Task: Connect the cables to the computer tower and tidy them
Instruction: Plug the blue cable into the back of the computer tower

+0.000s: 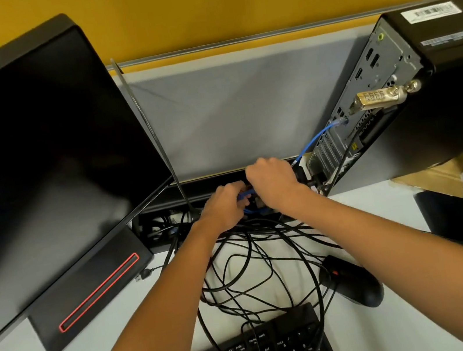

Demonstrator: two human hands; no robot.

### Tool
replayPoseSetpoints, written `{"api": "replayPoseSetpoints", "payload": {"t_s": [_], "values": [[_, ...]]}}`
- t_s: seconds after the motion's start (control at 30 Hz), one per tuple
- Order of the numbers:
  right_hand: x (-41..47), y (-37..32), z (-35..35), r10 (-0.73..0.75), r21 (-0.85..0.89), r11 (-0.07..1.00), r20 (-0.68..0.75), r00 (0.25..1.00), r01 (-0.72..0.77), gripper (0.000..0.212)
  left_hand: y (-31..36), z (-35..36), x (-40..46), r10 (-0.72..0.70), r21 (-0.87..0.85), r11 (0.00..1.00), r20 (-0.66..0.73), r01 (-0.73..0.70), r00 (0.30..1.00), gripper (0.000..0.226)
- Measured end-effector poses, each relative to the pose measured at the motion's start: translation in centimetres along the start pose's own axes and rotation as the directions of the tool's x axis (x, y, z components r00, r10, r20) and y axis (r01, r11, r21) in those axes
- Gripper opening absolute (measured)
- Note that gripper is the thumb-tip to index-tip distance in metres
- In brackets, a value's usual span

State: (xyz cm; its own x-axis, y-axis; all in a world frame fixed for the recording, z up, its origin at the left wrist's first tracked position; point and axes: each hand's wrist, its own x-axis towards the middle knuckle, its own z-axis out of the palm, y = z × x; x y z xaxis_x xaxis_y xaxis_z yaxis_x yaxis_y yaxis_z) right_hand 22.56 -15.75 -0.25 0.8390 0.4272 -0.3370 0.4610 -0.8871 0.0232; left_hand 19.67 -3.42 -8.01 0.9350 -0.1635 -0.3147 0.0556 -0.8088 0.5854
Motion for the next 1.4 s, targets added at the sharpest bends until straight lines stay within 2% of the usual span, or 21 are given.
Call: {"api": "replayPoseSetpoints", "payload": {"t_s": [0.1,0.2,0.3,0.37,0.43,0.53,0.6,0.67,0.7,0.77,0.83,0.9,0.97,1.03,1.17,1.27,1.4], "values": [[1.6,1.6,0.3,-0.030,0.011,1.000,0.072,0.997,0.029,0.031,0.1,0.5,0.1,-0.092,-0.113,0.990,-0.065,0.084,0.994,0.012],[2.2,2.4,1.0,-0.061,0.039,0.998,0.110,0.992,0.057,0.026,0.6,1.5,0.0,-0.174,-0.081,0.983,-0.150,0.163,0.973,0.020],[2.6,2.7,1.5,-0.084,0.069,0.995,0.113,0.990,0.076,0.023,1.1,2.5,-0.3,-0.178,-0.034,0.984,-0.257,0.175,0.950,0.024],[2.6,3.0,1.7,-0.100,0.082,0.993,0.138,0.985,0.089,0.028,1.0,3.3,-0.2,-0.117,0.039,0.990,-0.294,0.135,0.949,0.027],[2.6,3.5,1.8,-0.105,0.115,0.990,0.176,0.979,0.085,0.036,1.3,3.4,-0.1,0.019,0.211,0.976,-0.306,0.049,0.952,0.033],[2.6,4.6,2.0,-0.094,0.223,0.974,0.197,0.976,0.049,0.032,1.0,2.1,0.5,0.334,0.559,0.819,-0.276,-0.132,0.901,0.042],[2.4,5.1,2.1,-0.095,0.293,0.955,0.170,0.981,0.042,0.026,0.5,1.3,0.7,0.417,0.673,0.720,-0.222,-0.171,0.882,0.049],[2.1,5.0,2.3,-0.116,0.290,0.954,0.128,0.985,0.075,0.019,0.2,1.0,0.4,0.359,0.646,0.743,-0.169,-0.172,0.918,0.053],[1.9,4.9,2.5,-0.128,0.265,0.960,0.110,0.986,0.096,0.015,0.1,1.2,0.1,0.280,0.604,0.786,-0.151,-0.136,0.948,0.051],[1.7,4.7,2.7,-0.132,0.215,0.971,0.100,0.986,0.108,0.009,-0.1,1.3,-0.5,0.060,0.494,0.869,-0.156,0.025,0.986,0.042],[1.6,5.0,2.8,-0.113,0.204,0.975,0.117,0.987,0.088,0.008,-0.4,1.0,-1.0,-0.148,0.374,0.906,-0.159,0.198,0.976,0.039],[1.6,5.5,2.6,-0.098,0.208,0.976,0.124,0.987,0.071,0.009,-0.8,0.5,-1.1,-0.269,0.258,0.922,-0.107,0.288,0.957,0.038],[1.2,5.6,2.5,-0.109,0.205,0.975,0.113,0.988,0.084,0.010,-1.0,0.2,-1.2,-0.280,0.228,0.934,-0.014,0.275,0.960,0.038],[0.8,5.5,2.6,-0.125,0.189,0.976,0.091,0.988,0.106,0.014,-0.9,0.1,-0.9,-0.271,0.292,0.924,0.048,0.245,0.962,0.037],[0.1,5.3,2.7,-0.139,0.135,0.982,0.057,0.989,0.131,0.021,0.2,0.1,-0.5,-0.234,0.587,0.786,-0.009,0.195,0.972,0.027],[0.0,5.4,2.6,-0.097,0.113,0.989,0.037,0.995,0.093,0.018,0.7,0.2,-1.0,-0.237,0.612,0.759,-0.057,0.221,0.970,0.021],[0.3,5.3,2.6,-0.031,0.091,0.995,0.032,0.999,0.028,0.017,0.4,0.4,-1.5,-0.219,0.592,0.774,-0.087,0.227,0.972,0.018]]}}
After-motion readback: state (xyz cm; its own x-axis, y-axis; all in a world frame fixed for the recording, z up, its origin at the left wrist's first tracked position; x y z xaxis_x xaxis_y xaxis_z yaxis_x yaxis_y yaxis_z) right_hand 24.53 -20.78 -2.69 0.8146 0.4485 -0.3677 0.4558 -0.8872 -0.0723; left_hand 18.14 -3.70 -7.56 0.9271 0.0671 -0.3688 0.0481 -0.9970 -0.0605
